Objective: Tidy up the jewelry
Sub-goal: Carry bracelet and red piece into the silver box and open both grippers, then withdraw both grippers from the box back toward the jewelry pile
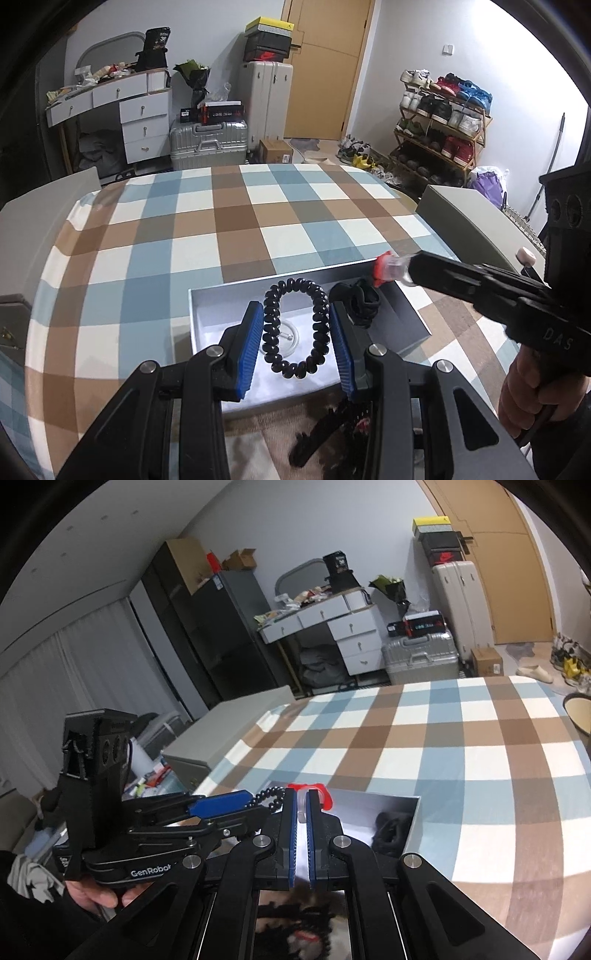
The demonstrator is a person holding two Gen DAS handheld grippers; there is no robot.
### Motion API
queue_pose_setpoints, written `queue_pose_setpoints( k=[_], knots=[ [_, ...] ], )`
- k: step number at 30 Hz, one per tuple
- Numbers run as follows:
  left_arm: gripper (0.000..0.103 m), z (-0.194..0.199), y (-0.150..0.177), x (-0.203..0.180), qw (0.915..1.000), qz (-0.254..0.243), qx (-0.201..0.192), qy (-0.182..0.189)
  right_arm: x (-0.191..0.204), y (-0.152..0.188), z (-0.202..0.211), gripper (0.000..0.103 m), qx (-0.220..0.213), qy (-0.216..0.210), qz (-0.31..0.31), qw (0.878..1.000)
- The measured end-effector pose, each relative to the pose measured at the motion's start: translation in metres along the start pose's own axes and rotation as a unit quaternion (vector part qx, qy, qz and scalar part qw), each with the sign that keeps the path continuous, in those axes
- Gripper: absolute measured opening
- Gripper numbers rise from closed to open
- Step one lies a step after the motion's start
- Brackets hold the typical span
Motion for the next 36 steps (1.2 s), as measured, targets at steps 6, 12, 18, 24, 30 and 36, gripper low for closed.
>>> queue_pose_setpoints(
  k=[6,12,18,24,30,36],
  knots=[
    [0.031,-0.014,-0.005,0.001,0.9999,0.005,0.013,0.004,-0.017,0.001,-0.022,0.004,0.022,0.004,-0.017,1.000],
    [0.031,-0.026,-0.005,0.000,0.9997,0.008,0.020,0.009,-0.032,0.010,-0.039,0.004,0.045,0.001,-0.042,0.998],
    [0.035,-0.031,-0.006,0.003,0.9993,0.014,0.028,0.023,-0.034,0.009,-0.046,0.007,0.053,0.004,-0.041,0.998],
    [0.048,-0.029,-0.011,0.006,0.9997,0.011,0.019,0.014,-0.032,0.004,-0.043,0.008,0.042,0.001,-0.047,0.998],
    [0.070,-0.018,-0.011,0.007,0.9998,0.009,0.005,0.016,-0.023,0.001,-0.018,0.057,0.006,0.010,-0.034,0.999],
    [0.070,-0.002,-0.012,0.011,0.9998,0.018,-0.012,0.000,-0.014,0.004,0.007,0.068,-0.010,0.021,-0.028,0.999]
  ],
)
Point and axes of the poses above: each gripper's, at about its wrist camera, not at the fingertips, and z roughly against the way its jaws point, x to its left, y to its underside, the point moved 7 cm from there along -z, roughly the way its jaws point, and after that the axes turned 9 degrees about x, right-handed, at the moved point
